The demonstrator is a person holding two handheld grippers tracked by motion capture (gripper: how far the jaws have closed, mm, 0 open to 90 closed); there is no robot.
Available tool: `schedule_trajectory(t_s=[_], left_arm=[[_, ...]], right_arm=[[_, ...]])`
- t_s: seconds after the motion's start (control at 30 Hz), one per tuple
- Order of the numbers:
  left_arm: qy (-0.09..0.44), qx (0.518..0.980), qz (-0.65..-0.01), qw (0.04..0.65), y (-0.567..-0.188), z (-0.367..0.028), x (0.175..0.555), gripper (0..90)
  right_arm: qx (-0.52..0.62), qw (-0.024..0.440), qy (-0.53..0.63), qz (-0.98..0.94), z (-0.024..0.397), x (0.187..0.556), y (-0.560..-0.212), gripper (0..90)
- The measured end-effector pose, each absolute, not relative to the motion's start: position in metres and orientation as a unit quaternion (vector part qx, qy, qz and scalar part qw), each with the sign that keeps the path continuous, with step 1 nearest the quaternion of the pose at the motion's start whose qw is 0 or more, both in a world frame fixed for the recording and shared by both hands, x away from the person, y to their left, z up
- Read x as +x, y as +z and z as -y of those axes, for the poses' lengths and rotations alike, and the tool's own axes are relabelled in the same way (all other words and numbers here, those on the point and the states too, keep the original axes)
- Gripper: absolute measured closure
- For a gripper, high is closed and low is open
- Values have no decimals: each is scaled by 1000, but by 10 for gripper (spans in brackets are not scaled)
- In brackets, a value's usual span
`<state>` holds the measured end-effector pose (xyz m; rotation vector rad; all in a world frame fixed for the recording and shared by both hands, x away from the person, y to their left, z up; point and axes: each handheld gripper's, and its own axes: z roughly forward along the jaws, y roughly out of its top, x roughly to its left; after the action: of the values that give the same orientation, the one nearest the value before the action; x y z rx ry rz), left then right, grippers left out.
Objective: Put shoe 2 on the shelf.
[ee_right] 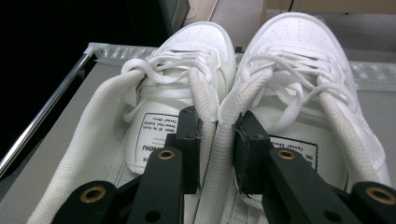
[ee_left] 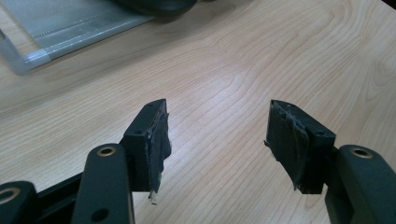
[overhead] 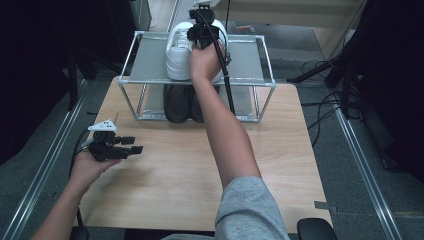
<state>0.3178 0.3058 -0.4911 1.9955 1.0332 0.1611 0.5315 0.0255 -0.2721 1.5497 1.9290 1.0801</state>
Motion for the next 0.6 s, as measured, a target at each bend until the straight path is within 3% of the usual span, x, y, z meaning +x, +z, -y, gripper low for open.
schedule_trajectory(t_s=[0.6], left_arm=[[59,811,-400,423,-490,-296,325,392]], right_arm=[[546,201,390,-714,-22,529,-274,581]])
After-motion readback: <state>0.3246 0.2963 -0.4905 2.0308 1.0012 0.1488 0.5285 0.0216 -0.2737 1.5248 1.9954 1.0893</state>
